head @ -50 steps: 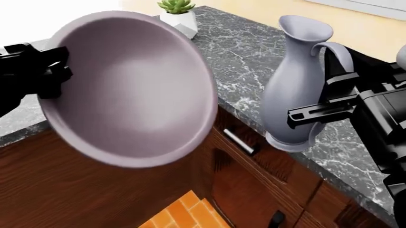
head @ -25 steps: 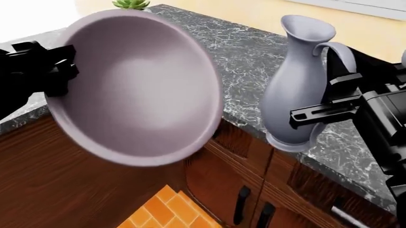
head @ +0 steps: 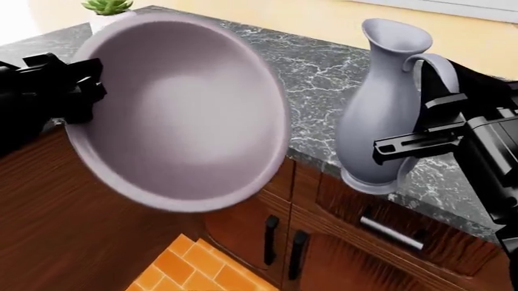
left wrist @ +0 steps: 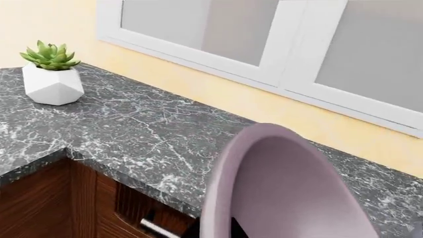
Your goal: Pick the pitcher and bowl and place them in the sink. Then turn on the water.
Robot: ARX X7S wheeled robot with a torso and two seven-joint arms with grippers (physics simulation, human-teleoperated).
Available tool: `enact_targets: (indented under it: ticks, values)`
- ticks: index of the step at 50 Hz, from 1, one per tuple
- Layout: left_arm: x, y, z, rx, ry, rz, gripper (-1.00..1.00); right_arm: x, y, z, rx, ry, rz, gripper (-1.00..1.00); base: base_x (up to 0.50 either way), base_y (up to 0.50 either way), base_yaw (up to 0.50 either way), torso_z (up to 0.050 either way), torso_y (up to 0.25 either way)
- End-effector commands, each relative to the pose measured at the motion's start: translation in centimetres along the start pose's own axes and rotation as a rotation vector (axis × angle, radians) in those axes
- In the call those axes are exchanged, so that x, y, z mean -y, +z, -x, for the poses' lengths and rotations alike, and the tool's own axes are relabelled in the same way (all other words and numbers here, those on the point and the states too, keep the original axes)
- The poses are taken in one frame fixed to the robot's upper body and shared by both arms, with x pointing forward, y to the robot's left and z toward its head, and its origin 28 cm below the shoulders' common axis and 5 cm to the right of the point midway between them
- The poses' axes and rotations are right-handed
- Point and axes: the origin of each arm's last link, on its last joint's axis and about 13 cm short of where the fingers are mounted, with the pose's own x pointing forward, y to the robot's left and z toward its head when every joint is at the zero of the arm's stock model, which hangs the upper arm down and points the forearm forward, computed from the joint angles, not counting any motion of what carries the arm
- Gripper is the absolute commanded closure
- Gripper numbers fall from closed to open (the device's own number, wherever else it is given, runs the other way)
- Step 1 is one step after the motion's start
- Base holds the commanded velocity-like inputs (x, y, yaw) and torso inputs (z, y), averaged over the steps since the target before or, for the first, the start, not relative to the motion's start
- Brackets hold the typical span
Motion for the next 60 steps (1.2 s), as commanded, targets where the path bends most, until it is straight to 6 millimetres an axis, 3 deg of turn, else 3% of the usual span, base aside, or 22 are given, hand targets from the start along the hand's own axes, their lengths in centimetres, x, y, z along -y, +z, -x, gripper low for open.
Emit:
enact_targets:
  ticks: [1, 60]
  values:
    - [-0.02, 0.07, -0.06, 0.012, -0.001, 0.010, 1.00, 0.25, 0.26, -0.09, 0.025, -0.028, 0.002, 1.00, -0.11, 0.17, -0.50, 0.000, 0.000]
    - [-0.04, -0.53, -0.31, 0.009, -0.021, 0.031, 1.00, 0.28, 0.34, -0.03, 0.028, -0.026, -0.005, 1.00, -0.08, 0.19, -0.50, 0.000, 0.001]
